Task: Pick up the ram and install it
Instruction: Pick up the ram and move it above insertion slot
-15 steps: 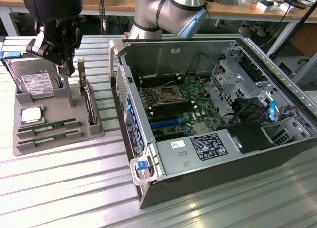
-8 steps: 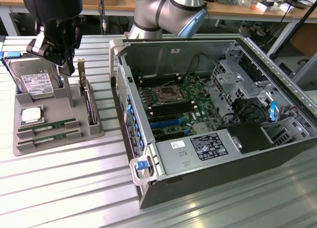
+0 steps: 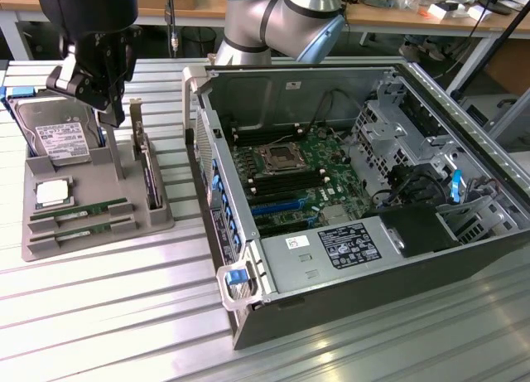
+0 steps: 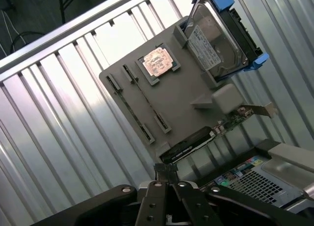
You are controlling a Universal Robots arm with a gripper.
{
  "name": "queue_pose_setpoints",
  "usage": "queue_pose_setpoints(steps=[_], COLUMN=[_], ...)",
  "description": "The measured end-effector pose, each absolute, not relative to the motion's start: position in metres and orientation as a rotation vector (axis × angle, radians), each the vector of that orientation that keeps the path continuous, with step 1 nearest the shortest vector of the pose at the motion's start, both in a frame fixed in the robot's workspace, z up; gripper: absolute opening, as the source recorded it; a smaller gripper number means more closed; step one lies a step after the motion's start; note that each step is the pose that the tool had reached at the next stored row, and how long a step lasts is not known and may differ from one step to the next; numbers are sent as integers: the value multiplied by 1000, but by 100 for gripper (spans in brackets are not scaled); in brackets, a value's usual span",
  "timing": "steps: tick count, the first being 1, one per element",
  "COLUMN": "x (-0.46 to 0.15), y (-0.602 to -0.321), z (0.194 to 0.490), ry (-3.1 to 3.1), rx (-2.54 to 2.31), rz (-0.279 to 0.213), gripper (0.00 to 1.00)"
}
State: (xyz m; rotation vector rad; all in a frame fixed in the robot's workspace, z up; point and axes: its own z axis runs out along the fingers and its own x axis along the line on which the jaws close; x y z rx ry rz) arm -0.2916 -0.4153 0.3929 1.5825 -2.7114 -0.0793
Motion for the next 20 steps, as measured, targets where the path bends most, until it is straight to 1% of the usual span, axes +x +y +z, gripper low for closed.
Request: queue_pose_setpoints(steps=[20], x=[-292], y=[-415], z=[393], ry=[-2659], rx=[1666], rz=[-79], gripper=[10])
